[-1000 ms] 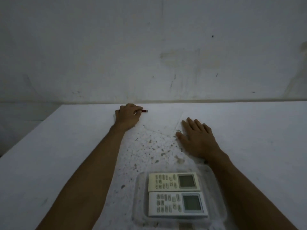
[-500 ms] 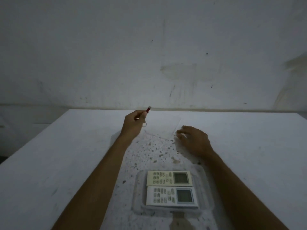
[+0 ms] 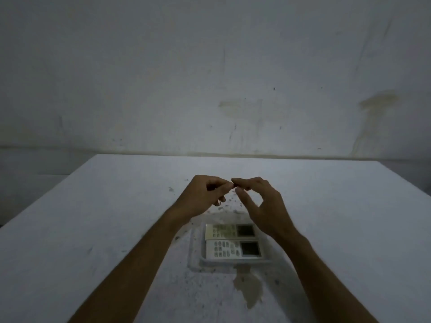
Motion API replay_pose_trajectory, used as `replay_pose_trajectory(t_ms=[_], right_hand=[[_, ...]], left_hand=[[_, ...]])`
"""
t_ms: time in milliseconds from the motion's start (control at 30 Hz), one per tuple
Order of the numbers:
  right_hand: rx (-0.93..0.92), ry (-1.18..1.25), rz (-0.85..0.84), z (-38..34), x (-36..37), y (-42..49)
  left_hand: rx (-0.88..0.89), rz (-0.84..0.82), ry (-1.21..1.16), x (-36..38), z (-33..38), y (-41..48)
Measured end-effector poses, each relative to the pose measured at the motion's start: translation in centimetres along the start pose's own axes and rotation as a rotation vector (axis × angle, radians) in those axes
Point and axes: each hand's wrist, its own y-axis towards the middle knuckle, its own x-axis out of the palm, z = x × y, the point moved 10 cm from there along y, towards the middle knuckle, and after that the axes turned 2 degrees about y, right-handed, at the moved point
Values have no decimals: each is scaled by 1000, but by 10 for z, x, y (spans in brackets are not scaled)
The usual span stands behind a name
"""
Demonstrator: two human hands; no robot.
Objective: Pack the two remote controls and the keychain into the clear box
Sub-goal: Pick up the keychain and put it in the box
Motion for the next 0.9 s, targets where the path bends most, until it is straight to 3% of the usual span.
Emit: replay_pose_trajectory(t_ms=[133,233,333,467,667,900], right_hand=[[-66,22,66,-7,-8,-3],[38,125,63,-1,-12,0],[175,269,65,13,-13,1],[303,525,77,21,-15,-3],[372,644,49,25,-6,-5],[469,1030,-98,20,11,-5]], left_hand=[[7,52,-165,5,-6,-12],[-4,-46,-334,20,-11,-19],[53,-102,-328,28,-7,-23],[89,5,-314,19,-4,-20],[124,207,-238,-1,-4,-20],[81,35,-337,16,-3,-20]])
